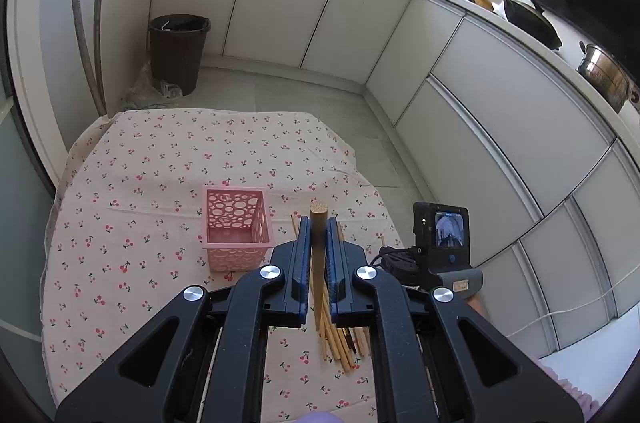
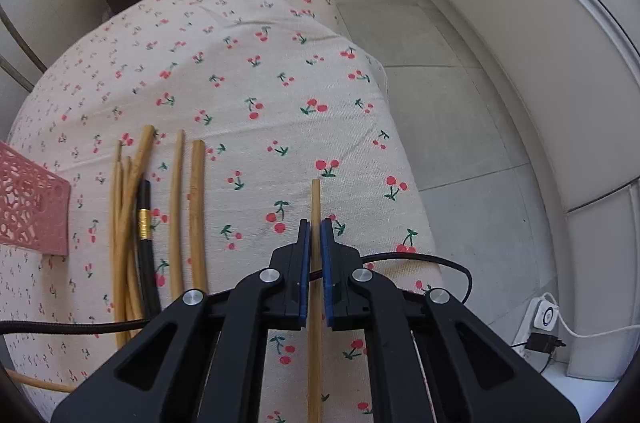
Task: Organize utensils
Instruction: 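Lift the chopstick with the left gripper and carry it over the pink holder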
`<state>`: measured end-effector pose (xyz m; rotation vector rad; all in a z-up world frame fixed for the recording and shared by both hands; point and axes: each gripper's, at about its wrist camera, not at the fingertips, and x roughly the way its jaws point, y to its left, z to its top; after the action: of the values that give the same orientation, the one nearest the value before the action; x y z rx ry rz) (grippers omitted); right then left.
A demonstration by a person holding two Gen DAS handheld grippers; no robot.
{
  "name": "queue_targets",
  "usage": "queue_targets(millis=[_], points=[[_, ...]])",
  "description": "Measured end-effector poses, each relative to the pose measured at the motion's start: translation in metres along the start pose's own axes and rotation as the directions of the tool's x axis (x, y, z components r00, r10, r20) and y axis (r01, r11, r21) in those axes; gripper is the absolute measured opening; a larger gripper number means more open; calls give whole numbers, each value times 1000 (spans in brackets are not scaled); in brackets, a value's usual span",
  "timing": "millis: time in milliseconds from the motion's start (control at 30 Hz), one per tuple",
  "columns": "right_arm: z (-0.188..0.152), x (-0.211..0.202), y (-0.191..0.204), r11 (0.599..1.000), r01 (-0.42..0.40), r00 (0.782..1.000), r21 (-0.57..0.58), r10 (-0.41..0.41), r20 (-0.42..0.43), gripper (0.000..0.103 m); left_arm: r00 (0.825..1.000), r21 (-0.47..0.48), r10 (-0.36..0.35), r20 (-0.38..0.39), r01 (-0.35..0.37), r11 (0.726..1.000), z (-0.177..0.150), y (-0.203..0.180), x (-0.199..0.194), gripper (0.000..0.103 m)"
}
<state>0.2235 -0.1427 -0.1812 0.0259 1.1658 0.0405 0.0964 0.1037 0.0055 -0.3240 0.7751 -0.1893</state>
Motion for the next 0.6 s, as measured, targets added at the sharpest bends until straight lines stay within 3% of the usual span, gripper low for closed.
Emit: queue_targets(millis=[100, 233, 400, 600], points=[[-2, -44, -4, 998, -55, 993, -3, 55, 104, 5, 999, -20, -12, 34, 13, 1000, 2, 6, -15, 7], [-4, -107, -10, 993, -118, 961, -21, 119, 250, 5, 998, -43, -3, 58, 5, 999, 4, 11, -23, 7], [-7, -172, -12, 984, -174, 904, -33, 173, 391, 5, 995, -48, 14, 102, -9, 999, 7, 8, -38, 7], [1, -227, -9, 963, -268, 819, -26, 242, 521, 5, 985, -57, 50, 168, -41, 998, 24, 5, -56, 7]])
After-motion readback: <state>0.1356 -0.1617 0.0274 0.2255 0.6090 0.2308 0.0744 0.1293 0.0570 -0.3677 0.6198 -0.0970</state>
